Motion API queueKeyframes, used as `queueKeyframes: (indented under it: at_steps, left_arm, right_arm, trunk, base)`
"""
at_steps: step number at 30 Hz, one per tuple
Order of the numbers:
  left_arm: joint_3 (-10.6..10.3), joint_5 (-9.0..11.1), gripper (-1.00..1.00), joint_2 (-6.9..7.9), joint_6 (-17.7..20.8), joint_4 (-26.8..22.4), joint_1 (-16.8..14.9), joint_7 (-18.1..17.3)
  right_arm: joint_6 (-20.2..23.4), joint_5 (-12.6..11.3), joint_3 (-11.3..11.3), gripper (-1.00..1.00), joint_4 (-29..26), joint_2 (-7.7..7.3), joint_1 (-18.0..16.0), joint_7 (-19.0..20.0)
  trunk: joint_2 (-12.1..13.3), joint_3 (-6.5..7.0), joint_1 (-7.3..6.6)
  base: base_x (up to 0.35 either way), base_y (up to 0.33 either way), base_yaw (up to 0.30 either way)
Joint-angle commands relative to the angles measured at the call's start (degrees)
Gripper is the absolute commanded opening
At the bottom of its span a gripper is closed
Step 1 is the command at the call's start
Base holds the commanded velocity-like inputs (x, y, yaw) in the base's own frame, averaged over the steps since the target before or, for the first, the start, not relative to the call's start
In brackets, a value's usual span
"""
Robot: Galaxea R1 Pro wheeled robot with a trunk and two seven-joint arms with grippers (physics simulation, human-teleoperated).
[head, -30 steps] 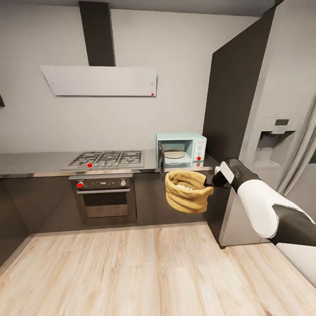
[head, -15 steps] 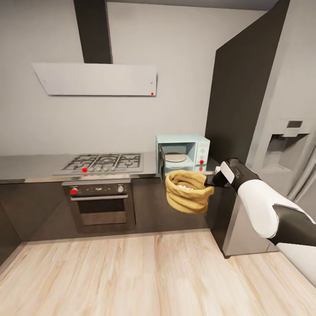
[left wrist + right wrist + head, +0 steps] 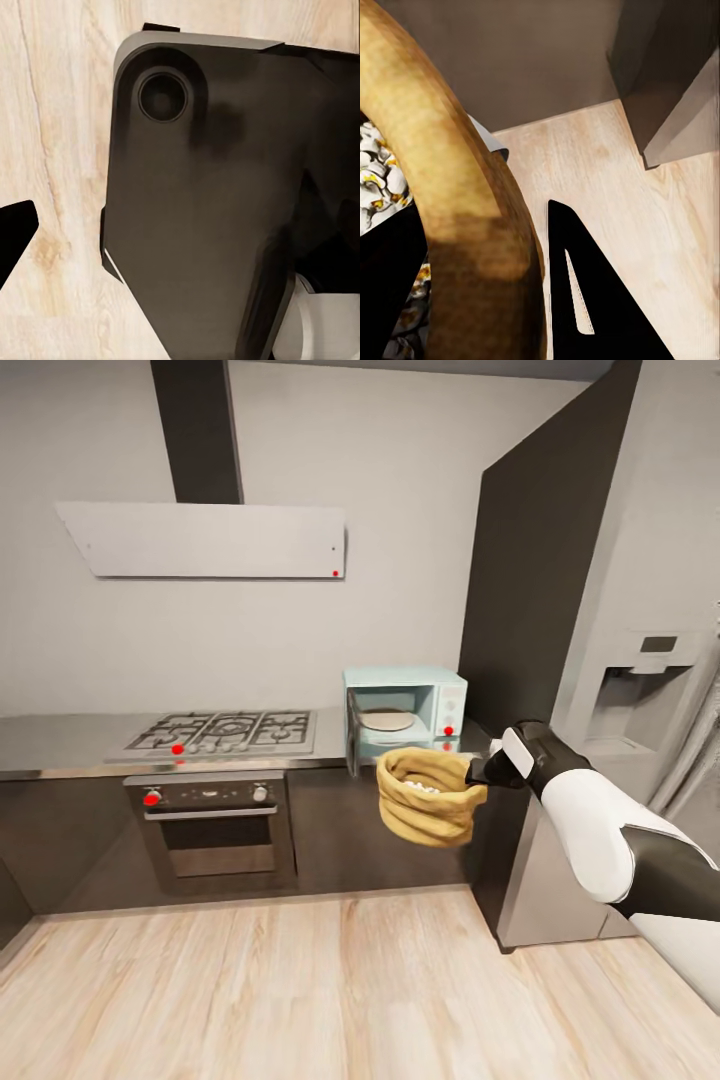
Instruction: In the kitchen, take the popcorn bag from the countertop, put it into the microwave, and heat it until the popcorn is cooked so the cooked popcorn ends up inside the bag.
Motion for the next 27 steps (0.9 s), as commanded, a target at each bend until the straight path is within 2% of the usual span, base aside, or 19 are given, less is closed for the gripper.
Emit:
queueKeyframes:
  at_steps: [1, 4, 10, 21, 27]
  left_arm:
    - [0.03, 0.51, 1.0, -0.01, -0.07, -0.03, -0.01, 0.02]
    - [0.03, 0.53, 1.0, -0.01, -0.1, -0.03, -0.01, 0.01]
    - [0.07, 0.57, 1.0, -0.03, -0.05, -0.03, -0.01, 0.03]
    - [-0.06, 0.51, 1.0, -0.01, -0.02, -0.03, -0.01, -0.1]
    - [-0.06, 0.51, 1.0, 0.01, -0.02, -0.03, -0.01, -0.1]
  right_arm:
    - [0.19, 0.12, -0.43, -1.0, -0.07, 0.04, -0.03, -0.17]
    - [0.18, 0.13, -0.42, -1.0, -0.07, 0.04, -0.03, -0.17]
    - [0.18, 0.19, -0.39, -1.0, -0.07, 0.11, -0.03, -0.17]
    - [0.26, 0.29, -0.32, -1.0, -0.07, 0.12, -0.03, -0.17]
    - [0.25, 0.29, -0.22, -1.0, -0.07, 0.62, -0.03, -0.17]
  trunk:
    - [-0.04, -0.07, 0.0]
    - [-0.04, -0.07, 0.0]
    - [-0.04, -0.07, 0.0]
    - [-0.04, -0.07, 0.0]
    - [-0.04, -0.07, 0.0]
  base:
    - [0.0, -0.281, 0.0]
    - [0.0, -0.226, 0.0]
    - [0.029, -0.025, 0.0]
    - [0.303, 0.0, 0.0]
    - [0.322, 0.0, 0.0]
